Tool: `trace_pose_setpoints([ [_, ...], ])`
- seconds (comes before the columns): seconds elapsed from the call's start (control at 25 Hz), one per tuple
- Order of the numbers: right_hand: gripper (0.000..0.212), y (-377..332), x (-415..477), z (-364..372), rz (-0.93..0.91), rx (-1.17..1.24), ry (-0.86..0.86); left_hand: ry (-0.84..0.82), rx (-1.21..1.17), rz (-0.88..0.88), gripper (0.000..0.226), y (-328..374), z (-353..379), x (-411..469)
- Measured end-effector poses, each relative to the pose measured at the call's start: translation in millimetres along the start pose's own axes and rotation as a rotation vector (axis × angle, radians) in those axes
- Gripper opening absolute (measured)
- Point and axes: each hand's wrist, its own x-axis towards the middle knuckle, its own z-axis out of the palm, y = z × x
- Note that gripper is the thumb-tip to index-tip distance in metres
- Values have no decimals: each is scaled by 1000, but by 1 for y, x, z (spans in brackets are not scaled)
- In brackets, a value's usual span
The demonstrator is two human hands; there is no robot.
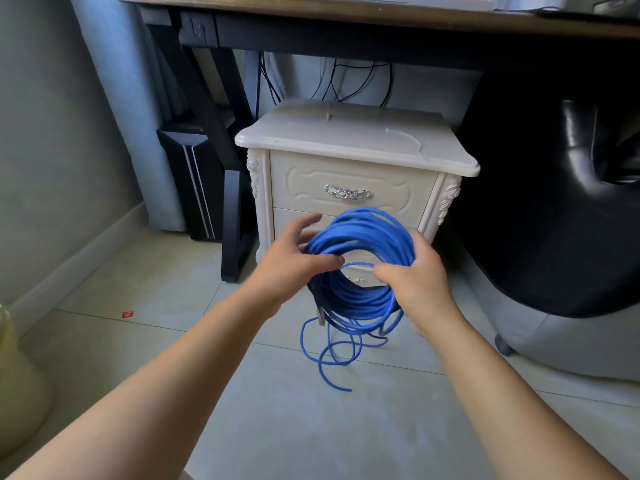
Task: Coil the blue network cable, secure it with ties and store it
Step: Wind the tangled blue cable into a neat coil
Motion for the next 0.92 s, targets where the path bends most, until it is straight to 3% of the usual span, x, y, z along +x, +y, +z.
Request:
trace_pose_setpoints([
  [0.08, 41, -2, -6, -2, -138, -281, -121, -34, 359, 257, 79, -2, 0, -2],
  [0.16, 44, -3, -10, -1, -208, -425, -255, -117, 610, 442, 82, -4, 4, -8],
  [0.32, 48, -4, -13, -3, -226, -444, -318, -73, 668, 435, 52, 1, 9, -13],
  [0.48, 52, -7, -15, -3, -195, -323, -308, -7, 519, 312, 38, 6, 11, -13],
  [0.72, 68, -1, -6, -8, 17, 181, -311, 188, 24, 34, 31, 9, 6, -3],
  [0.92, 88, 5, -3, 2, 95, 255, -299, 274, -157, -49, 25, 9, 5, -3],
])
